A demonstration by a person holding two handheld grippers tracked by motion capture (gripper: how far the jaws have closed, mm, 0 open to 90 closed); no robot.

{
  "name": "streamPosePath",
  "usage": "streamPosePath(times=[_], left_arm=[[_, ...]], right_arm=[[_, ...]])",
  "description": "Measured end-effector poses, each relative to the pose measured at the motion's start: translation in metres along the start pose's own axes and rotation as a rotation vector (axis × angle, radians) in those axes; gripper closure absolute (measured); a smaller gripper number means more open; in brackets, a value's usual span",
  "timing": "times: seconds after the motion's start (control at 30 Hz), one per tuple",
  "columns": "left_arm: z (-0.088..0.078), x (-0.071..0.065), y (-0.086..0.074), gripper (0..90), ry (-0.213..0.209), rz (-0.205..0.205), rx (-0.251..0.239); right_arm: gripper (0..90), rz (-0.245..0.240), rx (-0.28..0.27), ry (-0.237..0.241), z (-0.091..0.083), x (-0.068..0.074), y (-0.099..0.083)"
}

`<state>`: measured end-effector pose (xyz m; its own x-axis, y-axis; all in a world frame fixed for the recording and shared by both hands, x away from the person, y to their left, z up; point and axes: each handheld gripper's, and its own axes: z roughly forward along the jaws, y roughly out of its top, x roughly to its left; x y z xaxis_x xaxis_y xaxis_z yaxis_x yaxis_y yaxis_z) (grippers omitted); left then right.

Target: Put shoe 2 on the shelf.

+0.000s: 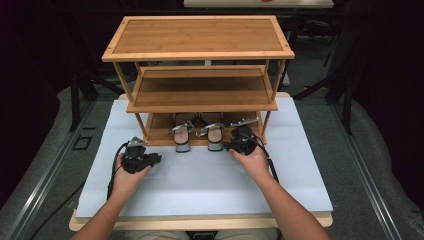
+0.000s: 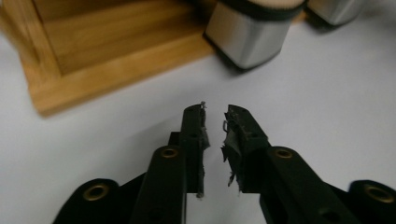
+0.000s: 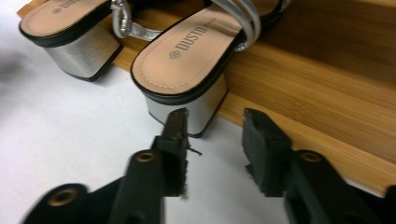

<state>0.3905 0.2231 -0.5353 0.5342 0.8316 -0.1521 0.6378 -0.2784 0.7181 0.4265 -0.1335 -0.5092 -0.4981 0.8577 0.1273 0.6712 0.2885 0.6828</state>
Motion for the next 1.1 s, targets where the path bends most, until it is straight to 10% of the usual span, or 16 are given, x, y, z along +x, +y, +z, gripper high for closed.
streamPosePath(times=[0.37, 1.1], left_arm=[[0.027, -0.001, 0.032, 90.0, 0.016, -0.021, 0.012], [0.048, -0.004, 0.046, 90.0, 0.005, -0.053, 0.012]], right_arm=[[83.5, 0.033, 0.025, -0.015, 0.012, -0.001, 0.001], [87.7, 0.092, 0.007, -0.003, 0.021, 0.002, 0.004]])
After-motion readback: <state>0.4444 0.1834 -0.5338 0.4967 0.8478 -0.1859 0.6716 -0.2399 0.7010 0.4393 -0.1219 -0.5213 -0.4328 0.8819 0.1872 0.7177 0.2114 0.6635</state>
